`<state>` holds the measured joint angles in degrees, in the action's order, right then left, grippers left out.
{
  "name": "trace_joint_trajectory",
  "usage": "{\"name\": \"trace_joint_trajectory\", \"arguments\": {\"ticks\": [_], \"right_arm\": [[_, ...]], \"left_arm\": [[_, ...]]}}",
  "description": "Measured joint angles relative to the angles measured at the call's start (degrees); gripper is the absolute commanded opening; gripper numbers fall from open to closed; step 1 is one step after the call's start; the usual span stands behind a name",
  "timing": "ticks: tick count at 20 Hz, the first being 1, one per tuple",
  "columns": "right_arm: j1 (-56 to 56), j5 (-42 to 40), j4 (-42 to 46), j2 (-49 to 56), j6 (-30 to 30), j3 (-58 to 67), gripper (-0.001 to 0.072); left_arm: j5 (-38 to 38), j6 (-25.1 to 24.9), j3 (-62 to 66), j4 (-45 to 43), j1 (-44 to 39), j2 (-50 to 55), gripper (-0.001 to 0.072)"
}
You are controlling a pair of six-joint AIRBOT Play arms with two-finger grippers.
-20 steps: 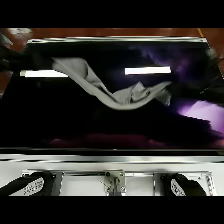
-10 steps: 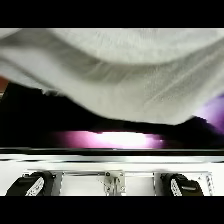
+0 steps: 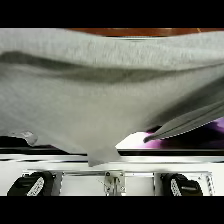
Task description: Fold the shirts.
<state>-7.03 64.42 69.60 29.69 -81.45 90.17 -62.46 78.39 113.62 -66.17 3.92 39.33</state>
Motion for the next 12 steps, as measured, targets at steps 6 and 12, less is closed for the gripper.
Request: {"name": "trace_joint_trajectory", "arguments": {"ticks": [6, 12], "right_arm": [[0.1, 11.8, 3.4, 11.8, -2.7, 0.0, 0.0057], [0.1, 10.4, 3.9, 34.8, -3.6, 0.0, 0.0057]], "left_arm": [[-2.1, 0.2, -6.7, -5.0, 0.0, 6.4, 0.0032], [-1.4, -2.6, -9.9, -6.1, 0.0, 25.8, 0.0033]]}}
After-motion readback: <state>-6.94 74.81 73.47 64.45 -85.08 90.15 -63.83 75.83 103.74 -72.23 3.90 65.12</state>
